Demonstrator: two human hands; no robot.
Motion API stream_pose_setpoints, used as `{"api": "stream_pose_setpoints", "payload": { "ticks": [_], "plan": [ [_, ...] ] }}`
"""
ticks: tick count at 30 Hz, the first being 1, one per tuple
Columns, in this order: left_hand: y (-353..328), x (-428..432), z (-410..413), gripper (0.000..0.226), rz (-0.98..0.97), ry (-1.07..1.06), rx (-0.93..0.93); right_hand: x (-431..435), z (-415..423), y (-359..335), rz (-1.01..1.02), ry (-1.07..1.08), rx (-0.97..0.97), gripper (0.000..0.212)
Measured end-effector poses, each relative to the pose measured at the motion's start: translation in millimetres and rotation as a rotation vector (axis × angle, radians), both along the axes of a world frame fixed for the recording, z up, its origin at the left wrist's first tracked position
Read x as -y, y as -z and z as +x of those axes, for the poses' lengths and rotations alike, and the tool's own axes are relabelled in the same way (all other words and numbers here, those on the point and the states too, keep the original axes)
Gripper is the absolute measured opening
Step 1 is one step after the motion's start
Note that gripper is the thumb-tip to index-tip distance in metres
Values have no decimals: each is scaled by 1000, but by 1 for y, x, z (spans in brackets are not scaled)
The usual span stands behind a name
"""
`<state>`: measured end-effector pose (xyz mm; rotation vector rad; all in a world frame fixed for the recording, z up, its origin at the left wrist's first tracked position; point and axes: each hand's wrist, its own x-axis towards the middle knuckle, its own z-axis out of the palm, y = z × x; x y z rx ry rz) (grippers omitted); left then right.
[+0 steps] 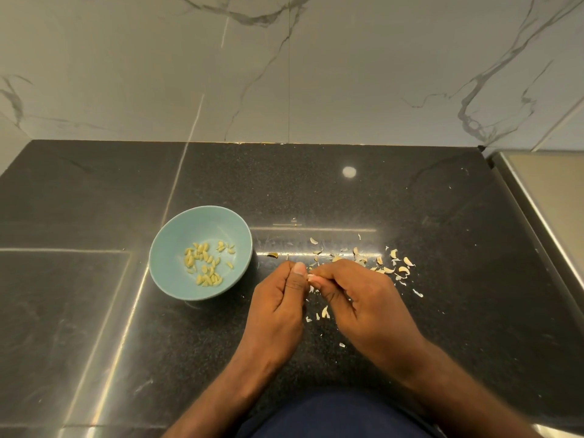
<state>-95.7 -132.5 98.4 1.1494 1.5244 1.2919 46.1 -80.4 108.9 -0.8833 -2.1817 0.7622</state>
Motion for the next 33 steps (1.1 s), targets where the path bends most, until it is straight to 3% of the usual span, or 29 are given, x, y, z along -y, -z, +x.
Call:
{"api": "stream_pose_setpoints", "payload": {
  "ticks": [5, 12, 17, 21, 24, 27, 30, 33],
  "plan": [
    [2, 2, 0, 37, 111, -20, -174, 5, -1, -6, -117, 37, -104, 9],
    [4, 4, 3, 26, 195, -52, -550, 13, -13, -16, -912, 177, -398, 18],
    [6, 4, 4, 29, 204, -82, -552, 7, -12, -20, -1238, 183, -562, 18],
    [2, 0, 3, 32, 196, -105, -428, 4, -5, -19, -1083, 282, -561, 35],
    [0, 0, 3, 31, 187, -80, -379, 3, 1, -21, -866, 190, -432, 10],
    [2, 0, 3, 28, 181, -43, -372, 4, 4, -16, -776, 95, -251, 27],
    [0, -1, 4, 30, 180, -20, -380, 8, 3, -17, -551, 127, -177, 4],
    [1, 0, 4, 30, 173, -13, -410, 9, 5, -17, -480, 122, -114, 10]
  ]
}}
